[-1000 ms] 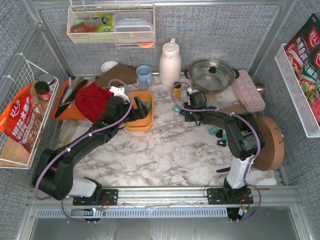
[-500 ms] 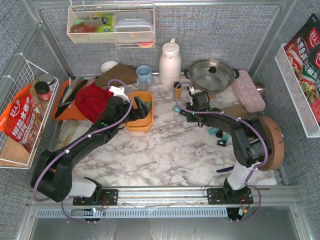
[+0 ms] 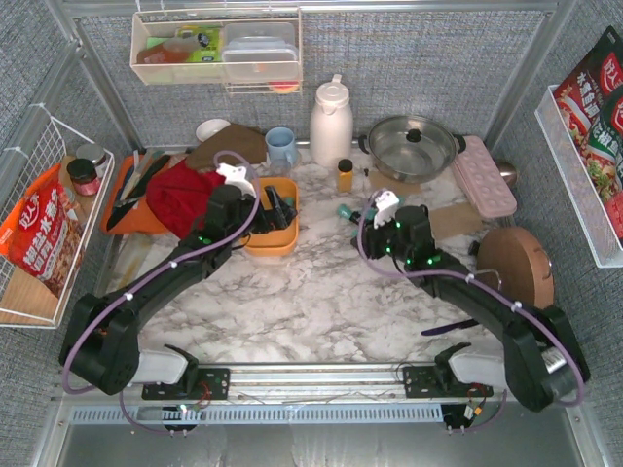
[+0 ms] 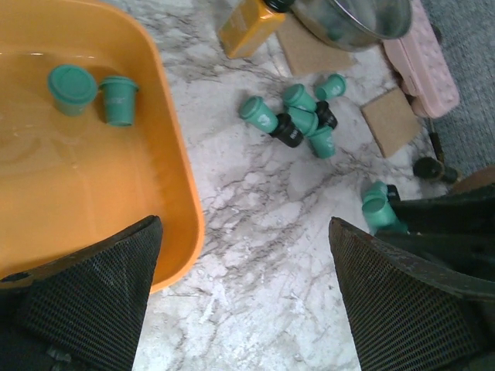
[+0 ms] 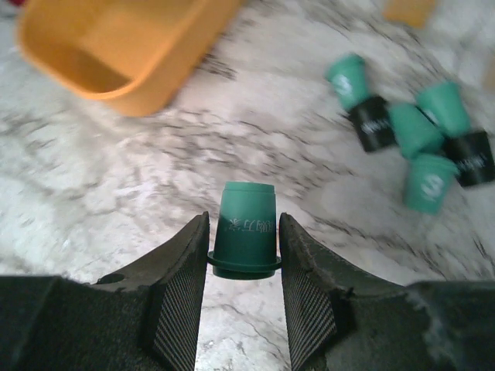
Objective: Mix the coffee capsules in the storage basket
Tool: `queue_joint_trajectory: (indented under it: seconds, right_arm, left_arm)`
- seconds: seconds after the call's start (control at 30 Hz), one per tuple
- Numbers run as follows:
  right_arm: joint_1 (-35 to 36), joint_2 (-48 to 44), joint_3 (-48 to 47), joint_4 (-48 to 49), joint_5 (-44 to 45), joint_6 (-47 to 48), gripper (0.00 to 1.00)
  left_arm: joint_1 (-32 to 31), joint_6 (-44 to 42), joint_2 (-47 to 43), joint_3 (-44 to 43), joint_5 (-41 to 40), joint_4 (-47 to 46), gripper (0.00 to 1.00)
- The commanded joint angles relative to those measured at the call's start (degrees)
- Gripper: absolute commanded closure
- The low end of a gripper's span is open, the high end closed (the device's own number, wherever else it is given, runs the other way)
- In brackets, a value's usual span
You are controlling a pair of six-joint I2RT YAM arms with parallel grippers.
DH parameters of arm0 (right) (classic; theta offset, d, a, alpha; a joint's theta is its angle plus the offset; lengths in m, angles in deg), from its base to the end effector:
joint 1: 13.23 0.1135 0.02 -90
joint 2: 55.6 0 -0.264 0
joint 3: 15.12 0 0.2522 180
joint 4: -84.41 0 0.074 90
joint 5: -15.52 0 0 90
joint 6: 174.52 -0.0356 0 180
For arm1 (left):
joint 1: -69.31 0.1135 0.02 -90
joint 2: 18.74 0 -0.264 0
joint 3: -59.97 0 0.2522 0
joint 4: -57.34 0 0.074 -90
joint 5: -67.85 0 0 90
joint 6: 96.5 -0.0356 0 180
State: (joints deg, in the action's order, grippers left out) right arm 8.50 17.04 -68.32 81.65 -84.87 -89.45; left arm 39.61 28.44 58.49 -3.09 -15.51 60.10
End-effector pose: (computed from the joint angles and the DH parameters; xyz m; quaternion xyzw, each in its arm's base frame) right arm 0.2577 0.1096 0.2403 -0.1707 0.8104 0.2012 0.5232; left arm 0.2679 -0.1576 0.2774 -0.0022 0.8029 -0.3571 0.4774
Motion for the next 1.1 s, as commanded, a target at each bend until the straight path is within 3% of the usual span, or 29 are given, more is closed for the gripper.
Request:
queue_joint_trajectory:
  seconds: [0.0,0.27,0.5,0.77,1.07]
  right_arm:
    - [3.66,-6.13,7.02,17.68,-8.79,9.76,0.74]
    - [8.94,-11.08,14.74,28.25,-11.54,21.54,0.74]
    - [9.81,-13.45,17.37,30.50,-11.93,27.82,0.74]
    - [9.99,-14.71,17.94,30.20,-11.58,29.25,0.74]
    - [10.25,-15.70,17.58,29.15,-11.62,29.58,0.74]
  left_arm:
    - [-1.61,-0.16,0.14,-1.28,2.87,-1.65,0.04]
    - [-5.63,-2.80,2.38,-4.63,5.69,-0.16,0.12]
    - [-7.82,-4.83,4.26,-3.77,11.23,-1.78,0.21]
    - [-9.21,-2.35,6.33,-2.38,21.03,-9.44,0.24]
    - [-10.56,0.31,8.73,-2.36,25.74,-13.98,0.28]
